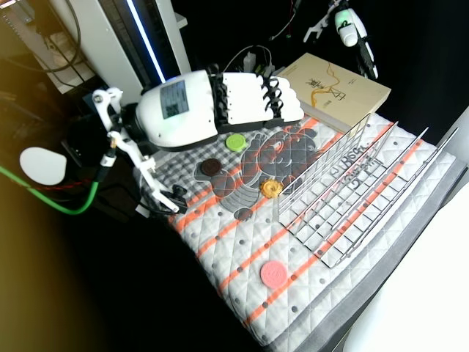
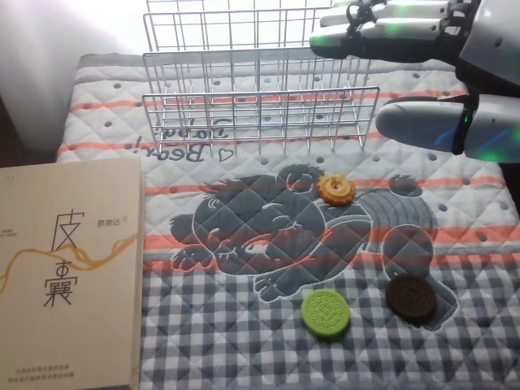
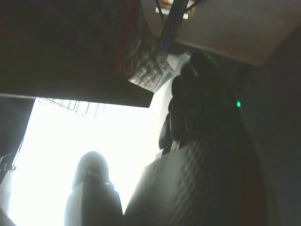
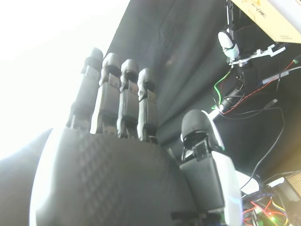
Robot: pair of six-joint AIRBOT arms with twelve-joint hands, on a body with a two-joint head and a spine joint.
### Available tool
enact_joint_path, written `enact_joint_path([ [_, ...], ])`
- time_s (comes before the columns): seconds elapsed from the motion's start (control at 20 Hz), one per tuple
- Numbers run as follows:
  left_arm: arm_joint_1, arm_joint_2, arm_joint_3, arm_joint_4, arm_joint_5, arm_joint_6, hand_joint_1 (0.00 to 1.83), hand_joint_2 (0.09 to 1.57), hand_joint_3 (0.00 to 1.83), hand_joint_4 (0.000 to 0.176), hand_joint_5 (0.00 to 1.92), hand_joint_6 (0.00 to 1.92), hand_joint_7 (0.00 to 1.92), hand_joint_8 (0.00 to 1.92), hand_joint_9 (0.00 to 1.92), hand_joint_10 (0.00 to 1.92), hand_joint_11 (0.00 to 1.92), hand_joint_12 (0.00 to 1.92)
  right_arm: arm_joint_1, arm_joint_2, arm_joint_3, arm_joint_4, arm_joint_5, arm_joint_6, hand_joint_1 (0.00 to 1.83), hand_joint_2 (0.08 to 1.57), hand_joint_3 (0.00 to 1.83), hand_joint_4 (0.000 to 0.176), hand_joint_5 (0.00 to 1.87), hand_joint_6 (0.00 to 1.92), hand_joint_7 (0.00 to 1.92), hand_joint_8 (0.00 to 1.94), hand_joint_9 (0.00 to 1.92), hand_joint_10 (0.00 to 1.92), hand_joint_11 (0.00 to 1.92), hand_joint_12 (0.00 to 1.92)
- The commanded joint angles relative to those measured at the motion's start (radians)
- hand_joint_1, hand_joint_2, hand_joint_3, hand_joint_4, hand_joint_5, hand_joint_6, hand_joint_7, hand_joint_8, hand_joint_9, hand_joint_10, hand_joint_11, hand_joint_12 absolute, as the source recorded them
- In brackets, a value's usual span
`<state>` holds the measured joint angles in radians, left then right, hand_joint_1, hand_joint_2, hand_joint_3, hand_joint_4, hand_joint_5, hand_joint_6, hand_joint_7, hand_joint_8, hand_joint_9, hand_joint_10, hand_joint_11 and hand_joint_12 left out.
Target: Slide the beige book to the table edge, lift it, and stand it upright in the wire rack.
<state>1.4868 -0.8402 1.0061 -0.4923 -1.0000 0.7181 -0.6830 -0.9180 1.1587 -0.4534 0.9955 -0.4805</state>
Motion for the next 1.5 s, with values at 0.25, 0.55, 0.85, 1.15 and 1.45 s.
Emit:
enact_joint_path([
  [0.25,-0.045,-0.005,0.046,0.069,0.035,-0.046,0.14,0.9,0.0,0.0,0.19,0.02,0.32,0.0,0.38,0.0,0.03,1.03,0.009,-0.001,-0.001,0.052,0.11,-0.003,0.0,1.4,0.0,0.0,0.41,0.0,0.39,0.01,0.35,0.01,0.33,0.02],
  [0.55,-0.091,-0.005,0.08,0.16,0.122,-0.094,0.14,0.9,0.0,0.0,0.2,0.01,0.32,0.0,0.38,0.0,0.03,1.03,0.005,-0.006,0.003,0.052,0.11,-0.003,0.0,1.4,0.0,0.0,0.41,0.0,0.39,0.0,0.35,0.01,0.33,0.01],
  [0.85,-0.144,-0.021,0.102,0.216,0.167,-0.105,0.0,1.01,0.0,0.0,0.49,0.0,0.32,0.0,0.37,0.01,0.03,0.99,-0.002,-0.01,0.006,0.052,0.105,-0.003,0.0,1.38,0.0,0.0,0.42,0.0,0.43,0.01,0.34,0.01,0.29,0.01],
  [1.15,-0.145,-0.032,0.106,0.201,0.14,-0.123,0.35,1.04,0.0,0.0,0.77,0.01,0.55,0.01,0.49,0.02,0.06,1.11,-0.011,-0.012,0.007,0.054,0.1,-0.003,0.0,1.39,0.0,0.0,0.44,0.01,0.45,0.01,0.37,0.01,0.34,0.02],
  [1.45,-0.143,-0.063,0.119,0.099,0.033,-0.149,1.25,1.08,0.0,0.0,1.02,0.79,1.09,0.92,1.27,0.09,0.73,1.25,-0.028,-0.008,0.005,0.066,0.098,-0.002,0.0,1.41,0.01,0.0,0.42,0.0,0.43,0.0,0.37,0.0,0.35,0.01],
])
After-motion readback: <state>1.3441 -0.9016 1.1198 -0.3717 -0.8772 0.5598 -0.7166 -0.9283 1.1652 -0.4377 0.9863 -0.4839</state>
